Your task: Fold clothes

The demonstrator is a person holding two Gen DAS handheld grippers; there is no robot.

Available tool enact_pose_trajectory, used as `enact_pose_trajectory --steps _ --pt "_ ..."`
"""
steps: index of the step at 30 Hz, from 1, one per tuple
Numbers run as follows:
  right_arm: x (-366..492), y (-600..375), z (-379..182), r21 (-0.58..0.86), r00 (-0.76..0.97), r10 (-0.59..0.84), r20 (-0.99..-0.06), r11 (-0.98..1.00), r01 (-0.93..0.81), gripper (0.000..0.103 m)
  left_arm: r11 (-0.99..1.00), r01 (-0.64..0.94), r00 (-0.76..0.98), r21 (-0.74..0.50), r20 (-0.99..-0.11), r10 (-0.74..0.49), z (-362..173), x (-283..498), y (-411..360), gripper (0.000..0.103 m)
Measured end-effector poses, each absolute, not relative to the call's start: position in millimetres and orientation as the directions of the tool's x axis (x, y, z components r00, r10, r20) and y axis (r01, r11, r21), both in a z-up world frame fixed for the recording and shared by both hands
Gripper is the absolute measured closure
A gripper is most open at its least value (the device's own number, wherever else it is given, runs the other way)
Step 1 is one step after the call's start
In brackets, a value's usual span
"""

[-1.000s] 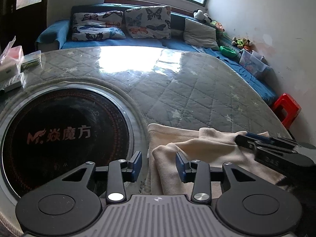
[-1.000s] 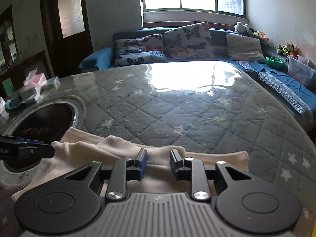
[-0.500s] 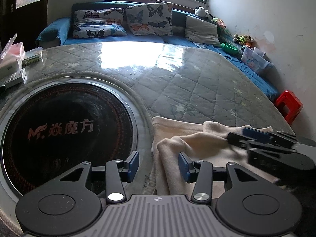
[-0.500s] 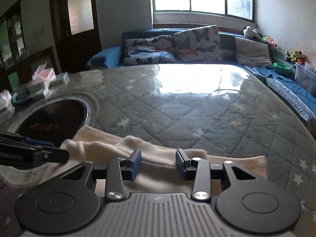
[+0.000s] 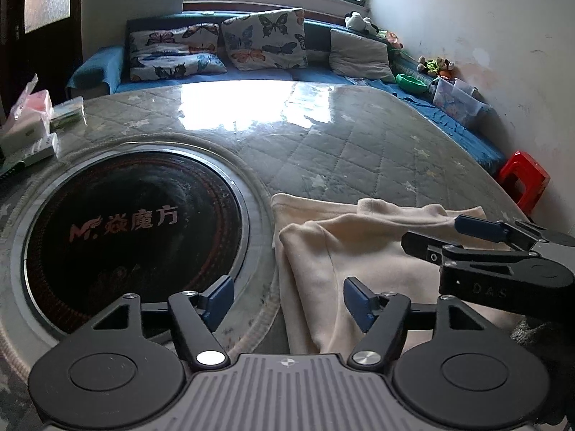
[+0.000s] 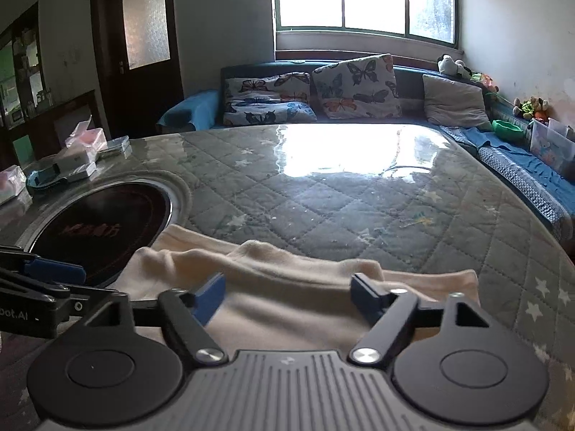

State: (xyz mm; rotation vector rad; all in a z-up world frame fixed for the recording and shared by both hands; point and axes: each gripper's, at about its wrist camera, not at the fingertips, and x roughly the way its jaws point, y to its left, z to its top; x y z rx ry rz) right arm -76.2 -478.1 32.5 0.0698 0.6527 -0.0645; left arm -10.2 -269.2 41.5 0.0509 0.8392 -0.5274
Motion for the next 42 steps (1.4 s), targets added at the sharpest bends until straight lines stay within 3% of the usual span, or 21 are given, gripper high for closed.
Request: enact_pose_trajectory --steps 14,24,42 --pt "-130 -452 41 0.022 0.808 -0.052 -0.586 0.997 0.080 0.003 0.859 0.503 0.597 -0.096 -0.680 -0.426 50 -60 -251 0.006" --pt "-159 -436 44 0.013 0.816 -0.079 -0.573 0.994 0.105 0.000 0.851 0.521 0.620 -0.066 -0.656 -0.431 55 -89 -239 0.000" --pt "-201 -422 37 0.016 0.805 -0.140 -0.577 0.983 0.182 0.000 0.840 0.542 0.633 -0.041 -0.638 -0.439 52 -128 -234 0.000"
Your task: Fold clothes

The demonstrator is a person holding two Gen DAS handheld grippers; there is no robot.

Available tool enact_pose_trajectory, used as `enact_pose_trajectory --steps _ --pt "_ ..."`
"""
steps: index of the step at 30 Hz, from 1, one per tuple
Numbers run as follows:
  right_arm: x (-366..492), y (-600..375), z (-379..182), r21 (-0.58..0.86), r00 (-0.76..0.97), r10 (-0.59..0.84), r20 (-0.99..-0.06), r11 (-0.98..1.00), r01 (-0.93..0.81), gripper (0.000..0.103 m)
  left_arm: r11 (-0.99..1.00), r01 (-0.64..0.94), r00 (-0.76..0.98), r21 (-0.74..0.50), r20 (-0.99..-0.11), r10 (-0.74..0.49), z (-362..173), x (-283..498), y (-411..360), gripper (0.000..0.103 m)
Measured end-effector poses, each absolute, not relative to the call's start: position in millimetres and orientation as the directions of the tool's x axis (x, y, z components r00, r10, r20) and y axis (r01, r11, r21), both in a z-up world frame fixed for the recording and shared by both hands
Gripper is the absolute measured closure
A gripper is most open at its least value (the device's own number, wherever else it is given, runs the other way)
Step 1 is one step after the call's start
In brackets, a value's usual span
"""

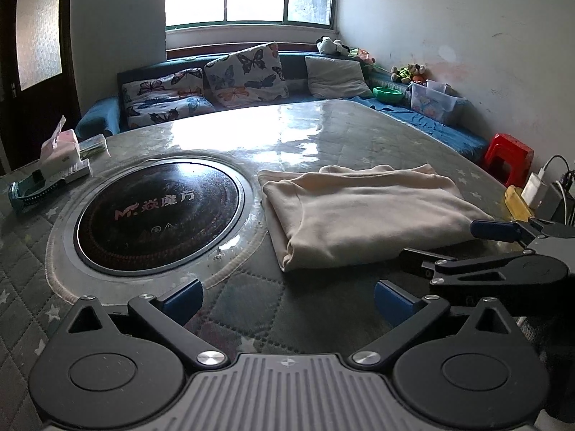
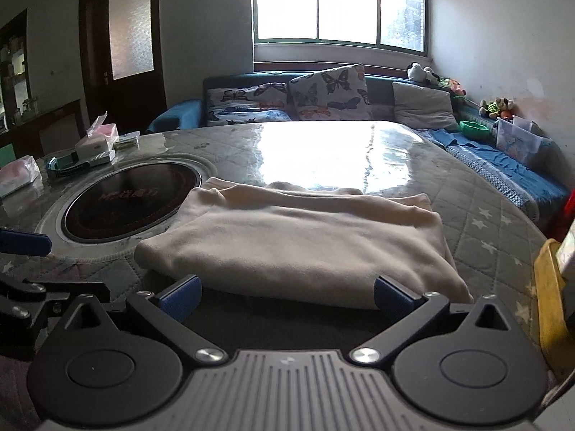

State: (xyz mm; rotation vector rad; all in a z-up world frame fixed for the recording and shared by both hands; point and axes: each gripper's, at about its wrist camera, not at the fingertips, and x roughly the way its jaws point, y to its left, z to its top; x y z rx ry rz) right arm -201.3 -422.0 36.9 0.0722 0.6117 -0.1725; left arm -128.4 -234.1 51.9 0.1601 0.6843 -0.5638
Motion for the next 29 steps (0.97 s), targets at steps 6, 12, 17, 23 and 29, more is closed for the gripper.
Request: enact_pose_trajectory --steps 6,12,17,23,29 --pt "-209 -420 37 0.014 0.803 -0.146 -0.577 0.982 0.189 0.000 0.842 0.537 0.633 -0.050 -0.636 -0.442 48 -135 -231 0.000" --pt "-216 -416 35 0.015 0.801 -0.150 -0.580 0.981 0.195 0.000 0.841 0.539 0.639 -0.045 -0.629 -0.443 49 -142 -231 0.000" --pt "-220 -413 35 0.014 0.801 -0.148 -0.580 0.981 0.192 0.000 0.839 0.542 0.640 -0.047 -0.624 -0.448 49 -146 -230 0.000" --pt "-223 -413 37 0.016 0.804 -0.149 -0.575 0.981 0.193 0.000 0.841 0.539 0.643 -0.049 -0.622 -0.448 49 -150 -230 0.000" --pt "-224 -411 35 0.020 0.799 -0.144 -0.583 0.981 0.192 0.000 0.841 0.539 0.643 -0.050 -0.620 -0.449 49 -153 -231 0.000"
